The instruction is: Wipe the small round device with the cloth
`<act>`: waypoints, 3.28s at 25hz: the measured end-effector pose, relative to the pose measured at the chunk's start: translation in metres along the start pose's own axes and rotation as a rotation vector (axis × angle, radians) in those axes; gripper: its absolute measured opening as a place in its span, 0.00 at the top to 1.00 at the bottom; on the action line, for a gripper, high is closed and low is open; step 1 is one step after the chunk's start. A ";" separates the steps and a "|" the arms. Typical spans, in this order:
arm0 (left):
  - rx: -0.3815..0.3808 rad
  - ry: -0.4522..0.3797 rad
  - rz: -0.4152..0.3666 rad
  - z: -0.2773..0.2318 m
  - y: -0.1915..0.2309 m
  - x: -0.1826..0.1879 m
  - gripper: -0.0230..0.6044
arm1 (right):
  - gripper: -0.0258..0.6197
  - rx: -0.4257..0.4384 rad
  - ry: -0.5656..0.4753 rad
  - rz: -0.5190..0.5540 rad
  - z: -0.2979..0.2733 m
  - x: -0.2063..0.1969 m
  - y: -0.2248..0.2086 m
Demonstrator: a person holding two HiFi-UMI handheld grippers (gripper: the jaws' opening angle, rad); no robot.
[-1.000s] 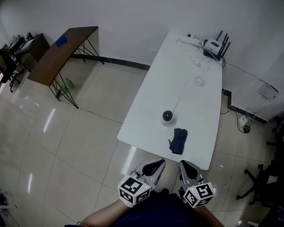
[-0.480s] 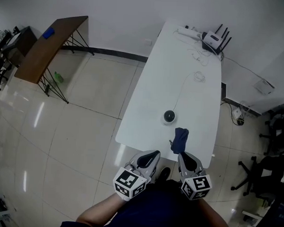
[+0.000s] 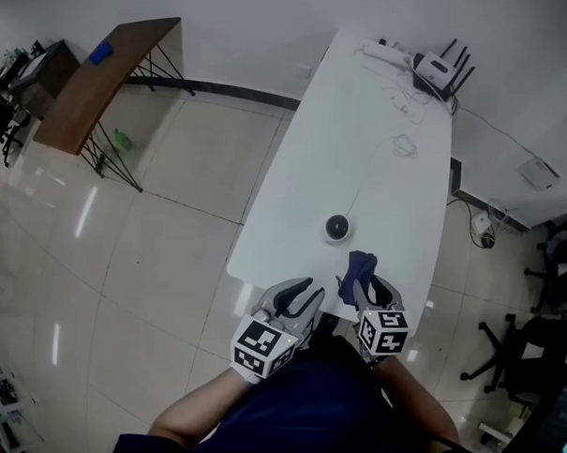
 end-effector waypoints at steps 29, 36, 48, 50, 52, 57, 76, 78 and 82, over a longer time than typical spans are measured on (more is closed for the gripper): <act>0.090 0.146 0.048 -0.070 0.023 -0.016 0.79 | 0.80 -0.051 0.255 0.441 -0.101 -0.033 -0.026; 0.191 0.160 -0.146 -0.083 0.045 -0.009 0.67 | 0.81 0.230 0.100 0.129 -0.078 -0.003 -0.050; 0.112 0.364 -0.471 -0.120 0.096 -0.015 0.46 | 0.80 0.265 -0.157 0.454 -0.030 0.110 0.015; 0.059 0.420 -0.539 -0.133 0.103 -0.023 0.42 | 0.80 0.246 -0.161 0.521 -0.030 0.117 0.035; 0.009 0.457 -0.574 -0.145 0.108 -0.030 0.38 | 0.80 0.206 -0.160 0.621 -0.031 0.120 0.051; -0.071 0.496 -0.618 -0.173 0.114 -0.038 0.37 | 0.80 0.127 -0.119 0.795 -0.046 0.113 0.062; 0.033 0.387 -0.456 -0.192 0.100 -0.039 0.46 | 0.78 0.493 -0.069 -0.258 -0.083 0.083 -0.020; 0.055 0.376 -0.436 -0.193 0.099 -0.038 0.46 | 0.78 0.570 -0.064 -0.398 -0.086 0.082 -0.024; 0.101 0.354 -0.402 -0.193 0.098 -0.039 0.46 | 0.78 0.661 -0.071 -0.585 -0.089 0.077 -0.028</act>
Point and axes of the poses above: the fingertips, and each gripper's own axes: z backward along the fingers, y to its left, x out of its top, the point moved 1 cm from there along z, backward along the fingers, and after that the axes turned 15 degrees about y, right-handed, at the moved point
